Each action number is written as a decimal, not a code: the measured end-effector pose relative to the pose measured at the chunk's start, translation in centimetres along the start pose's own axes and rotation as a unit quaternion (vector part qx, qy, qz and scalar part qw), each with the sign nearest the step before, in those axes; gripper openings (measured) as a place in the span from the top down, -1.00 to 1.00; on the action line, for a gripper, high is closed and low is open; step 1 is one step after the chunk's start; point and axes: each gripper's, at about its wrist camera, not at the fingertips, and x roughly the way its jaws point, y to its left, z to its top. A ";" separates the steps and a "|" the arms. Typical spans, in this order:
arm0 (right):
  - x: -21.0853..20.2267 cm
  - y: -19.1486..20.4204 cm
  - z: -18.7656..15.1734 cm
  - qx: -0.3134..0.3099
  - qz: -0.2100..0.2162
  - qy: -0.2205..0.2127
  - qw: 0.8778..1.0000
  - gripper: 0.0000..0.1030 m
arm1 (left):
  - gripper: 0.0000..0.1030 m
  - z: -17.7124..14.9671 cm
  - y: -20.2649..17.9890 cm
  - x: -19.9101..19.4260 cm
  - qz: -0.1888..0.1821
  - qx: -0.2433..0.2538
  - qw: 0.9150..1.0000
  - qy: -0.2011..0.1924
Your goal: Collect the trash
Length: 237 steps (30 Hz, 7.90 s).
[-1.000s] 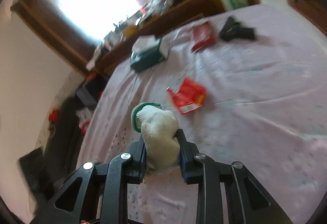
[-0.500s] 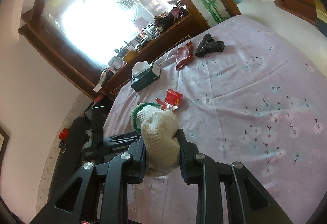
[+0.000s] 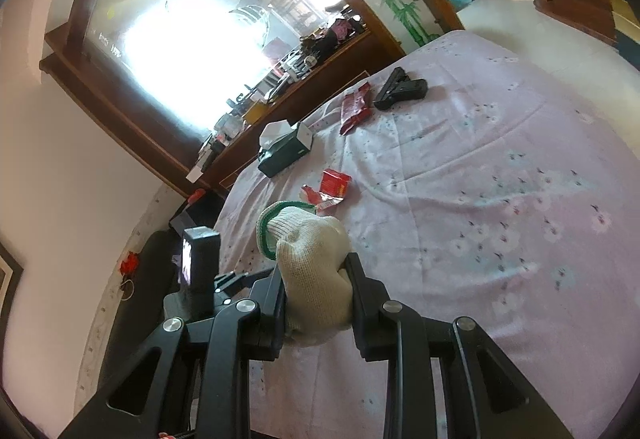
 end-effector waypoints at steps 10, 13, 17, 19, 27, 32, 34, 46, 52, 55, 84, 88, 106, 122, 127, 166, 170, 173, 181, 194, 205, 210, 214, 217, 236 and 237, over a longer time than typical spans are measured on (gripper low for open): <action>-6.3 -1.4 -2.4 0.016 -0.016 -0.033 0.999 0.46 | 0.11 -2.5 -3.8 -5.2 0.010 -0.051 0.998 -0.047; -8.0 -1.5 -3.0 0.016 -0.018 -0.042 0.999 0.46 | 0.11 -4.3 -6.4 -8.3 -0.008 -0.066 0.996 -0.066; -10.5 -1.3 -3.6 0.008 -0.030 -0.059 0.998 0.46 | 0.11 -5.7 -10.1 -12.1 -0.045 -0.080 0.991 -0.096; -11.9 -1.3 -3.8 0.005 -0.034 -0.069 0.997 0.46 | 0.11 -6.2 -11.6 -13.8 -0.061 -0.087 0.988 -0.109; -18.3 -1.0 -4.6 -0.007 -0.058 -0.121 0.991 0.46 | 0.11 -6.3 -17.0 -19.2 -0.103 -0.086 0.979 -0.156; -21.8 -1.6 -5.3 -0.003 -0.072 -0.151 0.986 0.46 | 0.11 -6.0 -20.0 -20.9 -0.116 -0.062 0.977 -0.170; -23.2 -1.9 -5.5 -0.001 -0.085 -0.166 0.982 0.46 | 0.11 -5.9 -21.3 -21.4 -0.124 -0.054 0.975 -0.175; -30.8 -4.2 -6.4 0.016 -0.136 -0.237 0.962 0.46 | 0.11 -4.9 -27.6 -23.3 -0.155 -0.004 0.970 -0.189; -33.1 -5.4 -6.6 0.030 -0.151 -0.259 0.954 0.46 | 0.11 -4.5 -30.0 -23.6 -0.164 0.014 0.968 -0.191; -34.1 -6.0 -6.8 0.034 -0.161 -0.268 0.949 0.46 | 0.11 -4.5 -30.9 -23.7 -0.168 0.022 0.967 -0.192; -40.6 -12.1 -6.5 0.085 -0.218 -0.324 0.917 0.45 | 0.10 0.7 -40.2 -21.0 -0.215 0.096 0.956 -0.174; -40.4 -12.9 -6.0 0.090 -0.218 -0.318 0.918 0.45 | 0.10 1.2 -41.4 -20.2 -0.220 0.100 0.956 -0.165; -37.7 -19.2 -4.5 0.141 -0.224 -0.277 0.924 0.44 | 0.10 4.3 -47.1 -11.9 -0.259 0.118 0.955 -0.086; -35.0 -23.2 -3.4 0.179 -0.225 -0.250 0.925 0.41 | 0.10 6.1 -48.9 -6.6 -0.272 0.099 0.957 -0.028; -34.4 -23.3 -2.8 0.181 -0.227 -0.248 0.924 0.35 | 0.10 6.5 -49.8 -5.7 -0.264 0.112 0.958 -0.015; -18.7 1.1 -0.8 -0.020 -0.125 -0.172 0.977 -0.55 | -0.51 -3.2 -8.4 -18.3 -0.170 -0.207 0.950 -0.162; -16.6 3.0 -0.7 -0.038 -0.120 -0.163 0.979 -0.55 | -0.51 -4.8 -5.9 -19.4 -0.160 -0.229 0.944 -0.176; -16.5 3.6 -0.8 -0.042 -0.126 -0.169 0.977 -0.55 | -0.51 -5.3 -6.4 -21.0 -0.154 -0.216 0.946 -0.188; -22.3 3.5 -3.6 -0.034 -0.218 -0.215 0.951 -0.62 | -0.63 -5.7 -15.7 -23.9 -0.193 -0.094 0.952 -0.216; -31.9 2.0 -8.3 -0.021 -0.346 -0.271 0.898 -0.74 | -0.65 -6.0 -26.5 -25.1 -0.204 -0.002 0.954 -0.220; -36.1 0.2 -11.2 0.005 -0.379 -0.283 0.881 -0.74 | -0.72 -6.5 -31.6 -26.0 -0.191 0.042 0.954 -0.227; -38.2 -0.1 -11.6 0.017 -0.390 -0.300 0.870 -0.75 | -0.77 -6.3 -33.1 -26.2 -0.184 0.048 0.955 -0.229; -39.0 -0.1 -11.7 0.019 -0.396 -0.306 0.865 -0.75 | -0.77 -6.2 -34.4 -25.9 -0.168 0.058 0.958 -0.224; -39.2 -0.3 -11.7 0.022 -0.392 -0.307 0.867 -0.75 | -0.77 -6.2 -35.0 -25.6 -0.164 0.068 0.960 -0.217; -39.1 -1.3 -11.4 0.032 -0.389 -0.304 0.869 -0.75 | -0.77 -6.3 -35.7 -25.1 -0.162 0.078 0.961 -0.209; -39.1 -1.3 -11.4 0.032 -0.389 -0.303 0.869 -0.75 | -0.77 -6.3 -35.7 -25.1 -0.163 0.078 0.961 -0.209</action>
